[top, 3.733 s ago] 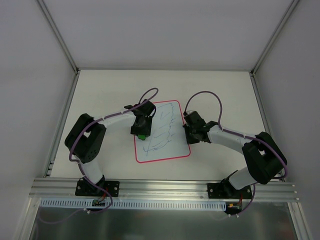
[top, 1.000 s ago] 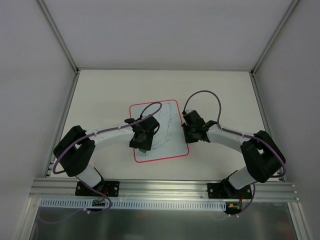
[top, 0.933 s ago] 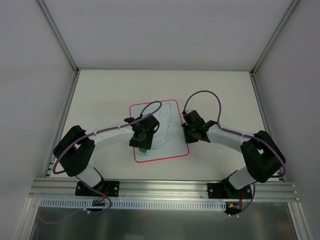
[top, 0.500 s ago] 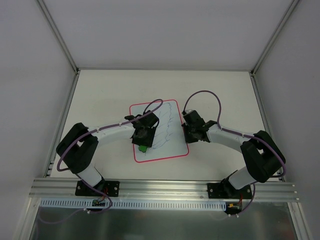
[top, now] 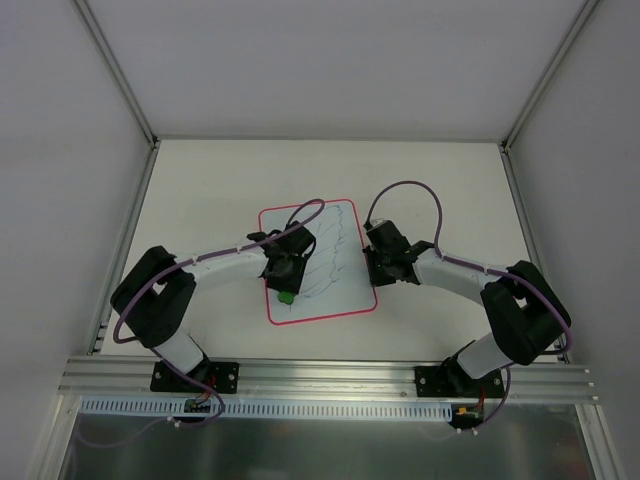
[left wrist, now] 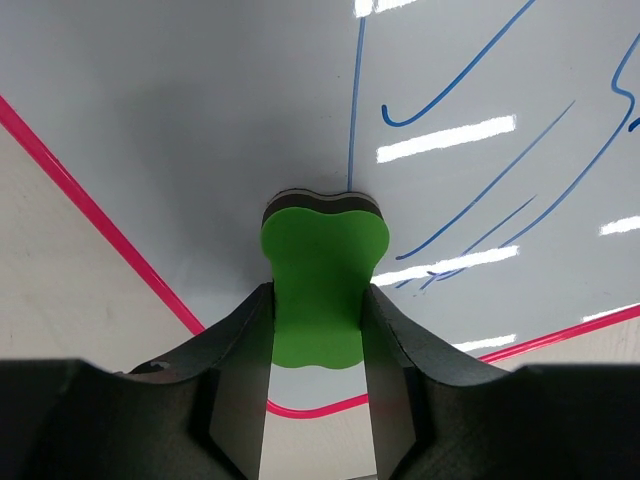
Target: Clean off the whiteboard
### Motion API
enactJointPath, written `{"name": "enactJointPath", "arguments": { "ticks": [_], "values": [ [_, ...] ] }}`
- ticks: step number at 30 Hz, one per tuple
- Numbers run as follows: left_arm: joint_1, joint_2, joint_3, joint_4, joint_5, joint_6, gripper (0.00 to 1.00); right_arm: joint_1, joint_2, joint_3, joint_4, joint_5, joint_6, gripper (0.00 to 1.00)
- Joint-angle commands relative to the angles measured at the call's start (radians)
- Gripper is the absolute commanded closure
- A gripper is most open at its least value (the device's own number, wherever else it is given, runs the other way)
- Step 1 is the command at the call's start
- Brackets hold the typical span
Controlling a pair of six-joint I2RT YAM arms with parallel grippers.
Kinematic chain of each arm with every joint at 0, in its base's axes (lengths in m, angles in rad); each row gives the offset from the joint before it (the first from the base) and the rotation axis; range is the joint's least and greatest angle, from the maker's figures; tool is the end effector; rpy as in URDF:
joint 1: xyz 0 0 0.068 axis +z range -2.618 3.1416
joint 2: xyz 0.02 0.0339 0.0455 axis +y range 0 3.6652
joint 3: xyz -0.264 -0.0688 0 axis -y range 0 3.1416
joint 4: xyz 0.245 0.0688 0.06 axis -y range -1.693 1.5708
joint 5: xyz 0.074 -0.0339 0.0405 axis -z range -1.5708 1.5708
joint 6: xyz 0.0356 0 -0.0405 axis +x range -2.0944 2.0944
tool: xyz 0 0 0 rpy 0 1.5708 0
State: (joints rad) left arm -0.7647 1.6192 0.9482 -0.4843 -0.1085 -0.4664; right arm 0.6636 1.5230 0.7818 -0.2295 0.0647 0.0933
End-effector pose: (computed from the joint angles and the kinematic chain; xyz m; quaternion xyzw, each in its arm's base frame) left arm 0.2236 -0.2092 0.1718 0.1341 0.9679 -0.0756 0.1988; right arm 0.2302 0.1771 0.1657 -0.2594 0.9190 0.0804 0.2859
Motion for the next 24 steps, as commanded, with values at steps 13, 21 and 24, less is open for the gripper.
{"name": "enactJointPath", "arguments": {
  "ticks": [13,21,24],
  "values": [
    [-0.094,0.102,0.076,-0.016,0.078,-0.043,1.0,0.004,0.062,-0.023,-0.042,-0.005,-0.004,1.0],
    [-0.134,0.182,0.147,-0.048,0.041,-0.075,1.0,0.002,0.058,-0.03,-0.042,0.004,0.0,1.0],
    [-0.095,0.15,0.091,-0.082,0.004,-0.127,1.0,0.002,0.055,-0.03,-0.044,0.004,-0.001,1.0]
  ]
}}
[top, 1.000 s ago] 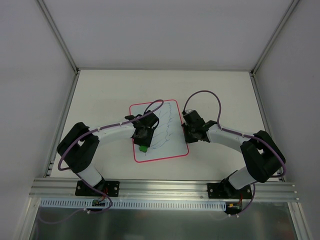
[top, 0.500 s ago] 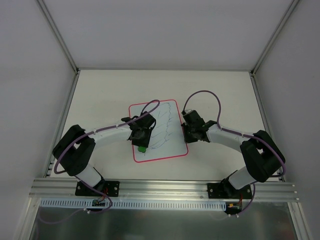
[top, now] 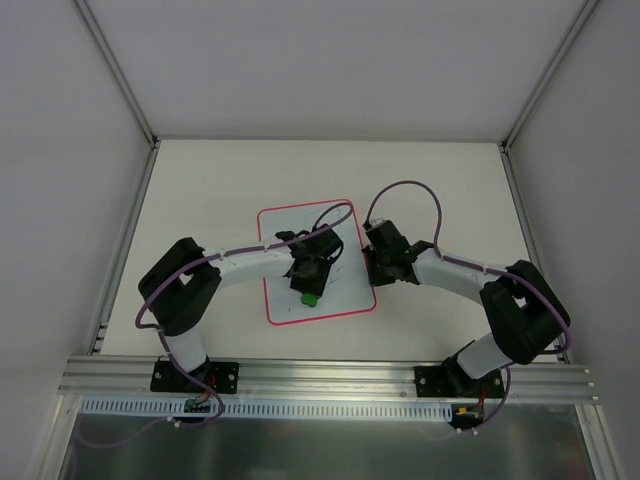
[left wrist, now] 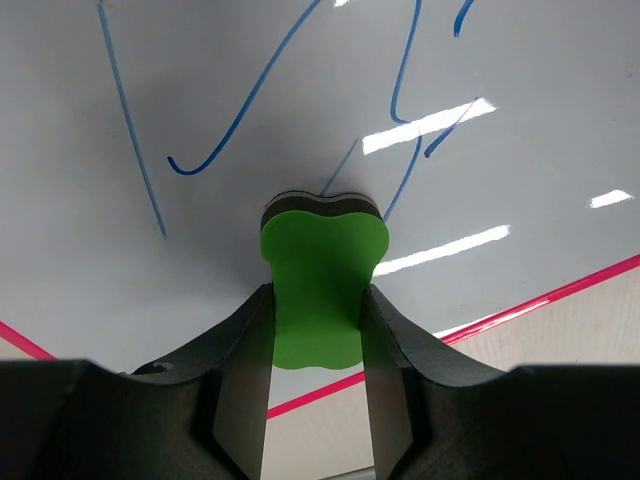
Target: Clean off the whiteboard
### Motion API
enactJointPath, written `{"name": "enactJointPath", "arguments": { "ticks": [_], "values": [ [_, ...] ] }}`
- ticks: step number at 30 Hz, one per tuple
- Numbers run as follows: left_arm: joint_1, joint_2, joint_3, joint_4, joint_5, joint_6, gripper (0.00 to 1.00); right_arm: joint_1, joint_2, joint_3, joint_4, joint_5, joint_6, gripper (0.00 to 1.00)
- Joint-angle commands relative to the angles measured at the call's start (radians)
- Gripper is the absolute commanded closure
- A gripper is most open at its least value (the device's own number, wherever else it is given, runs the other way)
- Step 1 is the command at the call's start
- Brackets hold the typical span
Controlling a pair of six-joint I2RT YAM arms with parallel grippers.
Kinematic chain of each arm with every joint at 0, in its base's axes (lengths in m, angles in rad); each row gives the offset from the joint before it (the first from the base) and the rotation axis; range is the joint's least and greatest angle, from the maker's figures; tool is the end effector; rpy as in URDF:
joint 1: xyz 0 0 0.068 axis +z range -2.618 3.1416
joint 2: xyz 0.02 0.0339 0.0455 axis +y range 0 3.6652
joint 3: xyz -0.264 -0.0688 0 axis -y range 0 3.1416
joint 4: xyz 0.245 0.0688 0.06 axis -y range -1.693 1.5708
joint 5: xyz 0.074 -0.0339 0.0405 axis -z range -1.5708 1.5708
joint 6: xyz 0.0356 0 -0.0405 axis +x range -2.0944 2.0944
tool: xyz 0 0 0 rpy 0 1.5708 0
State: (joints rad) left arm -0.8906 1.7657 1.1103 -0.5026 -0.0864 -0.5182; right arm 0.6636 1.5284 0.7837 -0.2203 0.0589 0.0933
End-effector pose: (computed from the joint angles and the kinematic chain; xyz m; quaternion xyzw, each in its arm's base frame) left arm 0.2199 -0.2669 0.1705 0.1723 0.9626 -0.1004 0.1834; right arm 0.2313 0.1782 0.1653 -0.2600 0.9180 0.0840 0.2874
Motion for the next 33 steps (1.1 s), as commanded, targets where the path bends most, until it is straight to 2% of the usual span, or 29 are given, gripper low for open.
{"name": "enactJointPath", "arguments": {
  "ticks": [1,5,10,17,22,29,33],
  "values": [
    [0.044,-0.009,-0.087,-0.074,-0.025,-0.089,1.0,0.004,0.05,-0.032,-0.051,0.009,-0.001,1.0],
    [0.064,-0.093,-0.173,-0.135,-0.076,-0.131,1.0,0.004,0.05,-0.032,-0.05,0.01,0.002,1.0],
    [0.056,-0.169,-0.271,-0.169,-0.02,-0.149,1.0,0.004,0.058,-0.026,-0.048,0.01,-0.001,1.0],
    [0.018,-0.207,-0.276,-0.174,0.057,-0.144,1.0,0.002,0.065,-0.026,-0.045,0.005,0.0,1.0],
    [0.041,-0.135,-0.158,-0.174,-0.002,-0.114,1.0,0.004,0.081,-0.02,-0.04,-0.004,0.002,1.0],
    [0.174,0.036,0.084,-0.168,-0.087,0.003,1.0,0.004,0.075,-0.026,-0.042,0.002,-0.006,1.0],
    [0.231,0.145,0.238,-0.162,-0.062,0.066,1.0,0.004,0.072,-0.027,-0.042,0.004,-0.004,1.0]
  ]
}}
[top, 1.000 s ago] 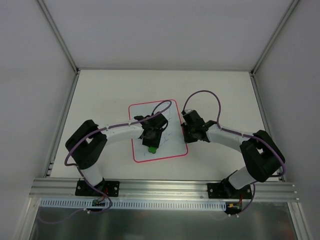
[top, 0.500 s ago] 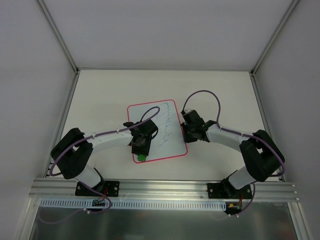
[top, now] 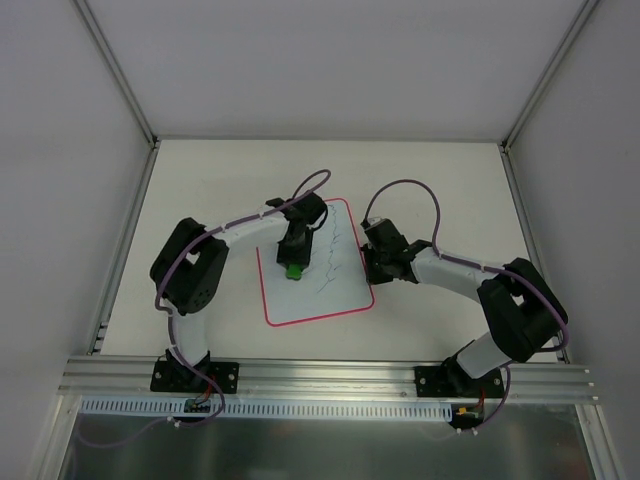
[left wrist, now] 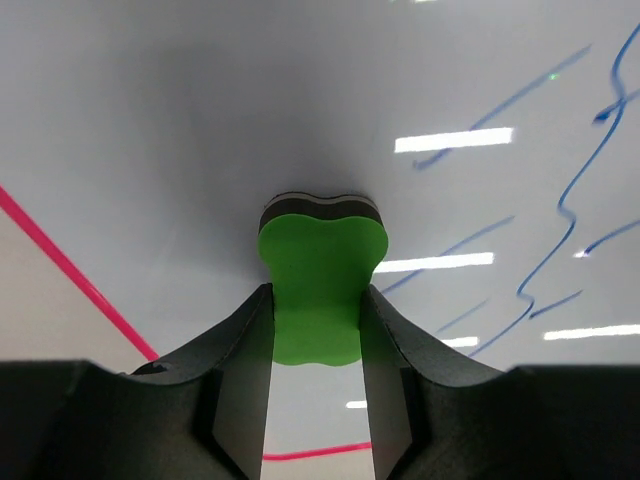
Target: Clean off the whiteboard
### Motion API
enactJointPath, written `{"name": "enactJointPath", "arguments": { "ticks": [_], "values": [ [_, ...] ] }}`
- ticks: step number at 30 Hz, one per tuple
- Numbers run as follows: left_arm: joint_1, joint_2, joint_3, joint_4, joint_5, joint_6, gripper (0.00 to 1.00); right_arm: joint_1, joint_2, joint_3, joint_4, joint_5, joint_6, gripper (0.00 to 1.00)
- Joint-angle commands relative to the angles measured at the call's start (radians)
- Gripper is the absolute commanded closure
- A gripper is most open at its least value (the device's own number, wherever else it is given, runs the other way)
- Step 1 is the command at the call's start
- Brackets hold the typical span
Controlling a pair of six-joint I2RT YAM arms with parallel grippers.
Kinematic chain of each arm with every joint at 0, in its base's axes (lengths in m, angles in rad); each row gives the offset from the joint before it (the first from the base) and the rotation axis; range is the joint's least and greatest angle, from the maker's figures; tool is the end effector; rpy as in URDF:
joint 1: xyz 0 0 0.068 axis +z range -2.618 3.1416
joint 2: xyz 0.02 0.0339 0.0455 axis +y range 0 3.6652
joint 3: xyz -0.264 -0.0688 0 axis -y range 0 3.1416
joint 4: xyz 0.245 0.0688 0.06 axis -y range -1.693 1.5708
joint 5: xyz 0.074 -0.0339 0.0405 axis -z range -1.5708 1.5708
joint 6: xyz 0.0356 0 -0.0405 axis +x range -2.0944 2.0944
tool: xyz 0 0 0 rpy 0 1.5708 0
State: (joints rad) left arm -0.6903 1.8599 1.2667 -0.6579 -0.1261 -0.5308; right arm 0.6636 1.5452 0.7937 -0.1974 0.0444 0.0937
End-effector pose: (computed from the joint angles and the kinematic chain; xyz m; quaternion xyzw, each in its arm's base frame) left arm 0.2853 -0.2298 0.1756 0.0685 0.9830 -0.0401 0.1658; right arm 0.2350 0.1817 0.1649 -0.2610 0.9153 0.0934 0.2920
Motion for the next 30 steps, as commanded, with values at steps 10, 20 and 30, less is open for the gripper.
{"name": "enactJointPath", "arguments": {
  "ticks": [10,20,30],
  "values": [
    [0.1,0.231,0.298,0.018,0.057,0.141,1.0,0.004,0.036,-0.048,-0.066,0.028,0.0,1.0],
    [-0.027,0.076,-0.052,0.024,0.071,0.074,1.0,0.004,0.05,-0.044,-0.065,0.022,0.0,1.0],
    [-0.114,-0.051,-0.24,0.024,0.097,-0.017,1.0,0.004,0.05,-0.044,-0.065,0.025,0.001,1.0]
  ]
}}
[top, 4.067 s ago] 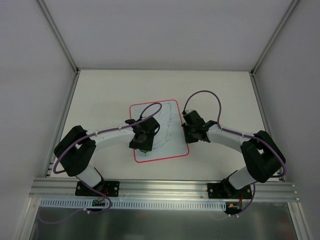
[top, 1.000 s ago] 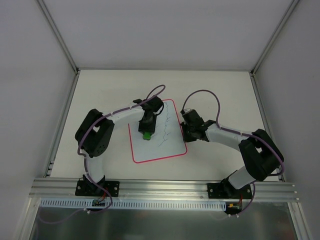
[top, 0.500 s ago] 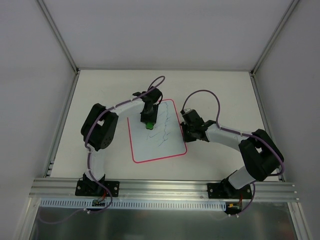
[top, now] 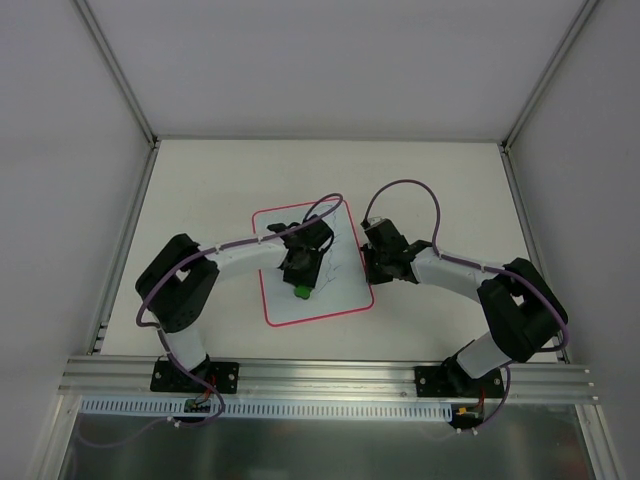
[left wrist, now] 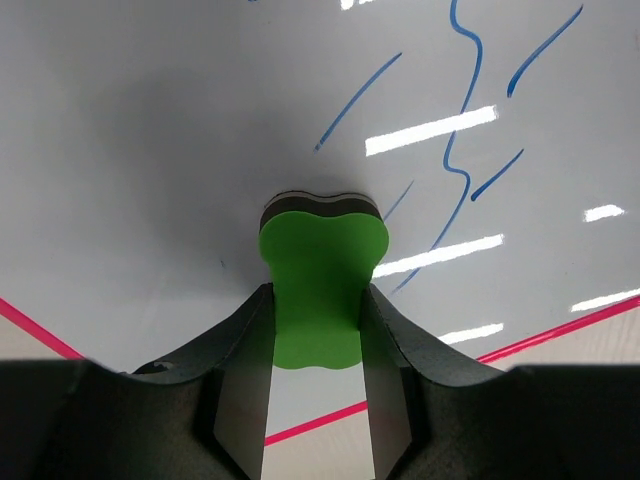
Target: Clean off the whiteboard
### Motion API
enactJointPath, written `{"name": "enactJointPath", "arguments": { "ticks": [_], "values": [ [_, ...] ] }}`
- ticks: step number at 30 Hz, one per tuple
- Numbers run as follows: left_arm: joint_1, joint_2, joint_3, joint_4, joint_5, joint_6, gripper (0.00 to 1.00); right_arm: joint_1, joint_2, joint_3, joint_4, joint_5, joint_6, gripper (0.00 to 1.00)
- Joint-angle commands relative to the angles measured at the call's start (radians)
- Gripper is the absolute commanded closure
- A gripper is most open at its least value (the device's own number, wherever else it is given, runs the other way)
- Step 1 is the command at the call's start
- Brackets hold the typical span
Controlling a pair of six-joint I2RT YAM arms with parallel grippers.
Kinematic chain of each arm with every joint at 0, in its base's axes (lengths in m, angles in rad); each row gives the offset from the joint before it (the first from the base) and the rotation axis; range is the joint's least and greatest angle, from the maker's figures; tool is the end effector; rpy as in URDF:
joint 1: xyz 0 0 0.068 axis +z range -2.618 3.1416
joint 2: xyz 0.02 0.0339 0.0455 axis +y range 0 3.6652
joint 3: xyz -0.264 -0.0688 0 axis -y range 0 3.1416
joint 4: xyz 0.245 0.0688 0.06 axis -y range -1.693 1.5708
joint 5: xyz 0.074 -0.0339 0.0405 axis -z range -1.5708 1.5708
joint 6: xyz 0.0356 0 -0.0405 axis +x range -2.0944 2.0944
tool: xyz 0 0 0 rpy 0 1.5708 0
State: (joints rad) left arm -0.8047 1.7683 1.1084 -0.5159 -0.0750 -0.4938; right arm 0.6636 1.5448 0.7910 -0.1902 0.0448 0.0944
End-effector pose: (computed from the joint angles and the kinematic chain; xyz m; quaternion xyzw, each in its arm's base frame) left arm 0.2406 -0.2462 0.1685 0.1444 0.9692 -0.0893 0.1784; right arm 0.2350 0.1817 0.1647 -0.2604 0.9147 0.0942 0.2942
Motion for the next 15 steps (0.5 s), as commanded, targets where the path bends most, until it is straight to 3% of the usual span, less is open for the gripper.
{"name": "enactJointPath", "arguments": {
  "ticks": [1,8,15],
  "values": [
    [0.03,0.039,-0.076,-0.116,0.04,-0.054,1.0,0.004,0.051,-0.041,-0.072,0.024,0.001,1.0],
    [0.205,0.074,0.057,-0.118,-0.066,0.012,1.0,0.004,0.046,-0.049,-0.072,0.027,0.001,1.0],
    [0.234,0.18,0.226,-0.122,-0.04,0.049,1.0,0.004,0.032,-0.052,-0.075,0.035,-0.001,1.0]
  ]
}}
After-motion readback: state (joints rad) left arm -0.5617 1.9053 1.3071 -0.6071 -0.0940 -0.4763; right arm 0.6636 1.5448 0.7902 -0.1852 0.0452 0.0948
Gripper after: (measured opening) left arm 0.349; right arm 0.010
